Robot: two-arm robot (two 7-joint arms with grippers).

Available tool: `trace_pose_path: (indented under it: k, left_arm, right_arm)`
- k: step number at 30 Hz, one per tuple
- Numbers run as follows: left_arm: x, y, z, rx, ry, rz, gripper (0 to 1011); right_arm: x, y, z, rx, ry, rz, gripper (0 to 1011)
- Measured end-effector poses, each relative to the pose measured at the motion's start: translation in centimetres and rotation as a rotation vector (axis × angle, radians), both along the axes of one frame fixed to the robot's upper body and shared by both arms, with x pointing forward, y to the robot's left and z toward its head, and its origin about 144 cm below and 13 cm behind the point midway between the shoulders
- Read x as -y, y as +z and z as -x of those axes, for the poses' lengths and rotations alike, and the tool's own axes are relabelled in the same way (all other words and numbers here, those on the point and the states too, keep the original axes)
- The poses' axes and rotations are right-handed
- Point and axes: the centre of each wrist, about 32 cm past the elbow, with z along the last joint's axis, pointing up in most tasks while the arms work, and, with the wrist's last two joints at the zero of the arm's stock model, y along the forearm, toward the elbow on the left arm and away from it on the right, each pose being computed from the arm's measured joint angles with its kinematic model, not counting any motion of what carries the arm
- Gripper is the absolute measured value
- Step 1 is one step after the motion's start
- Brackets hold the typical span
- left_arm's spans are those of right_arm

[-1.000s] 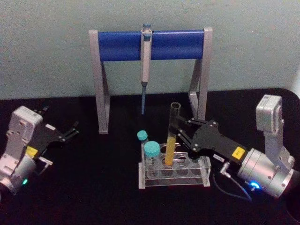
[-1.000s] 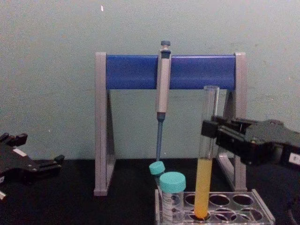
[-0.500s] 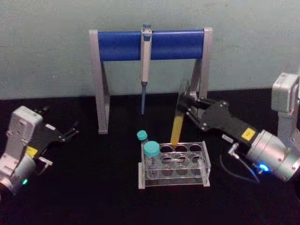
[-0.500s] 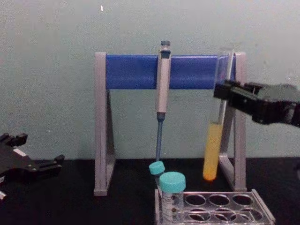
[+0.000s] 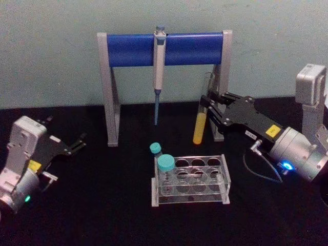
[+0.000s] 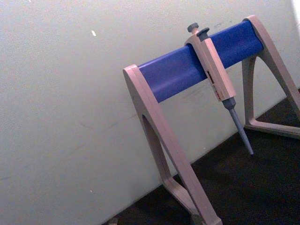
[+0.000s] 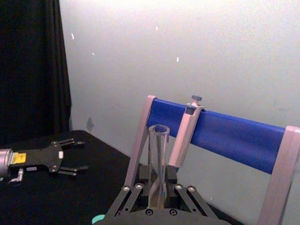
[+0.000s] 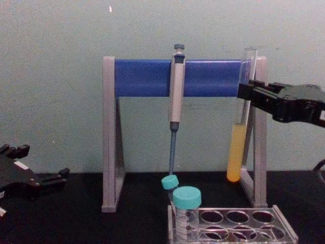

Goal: Pick up the test tube from the test tube rack, shake it, then place it back into the test tube rack.

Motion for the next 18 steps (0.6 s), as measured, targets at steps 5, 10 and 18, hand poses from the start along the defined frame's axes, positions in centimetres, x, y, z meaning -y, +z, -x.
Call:
trace_pose_path:
  k: [5,10,18]
  left_arm:
    - [0.0,0.0,0.0,0.0,0.0,0.0,1001]
    - [0.0,0.0,0.0,0.0,0.0,0.0,1001]
    - [0.0,0.0,0.0,0.0,0.0,0.0,1001]
  right_arm:
    - [-0.13,-0.03,-0.43,-0.003,-0.003,0.003,221]
    - [-0.25,-0.05,-0.62,-0.004,0.0,0.007,221]
    - [-0.23,0.02,-0.82,0.0,-0.003,0.009,221]
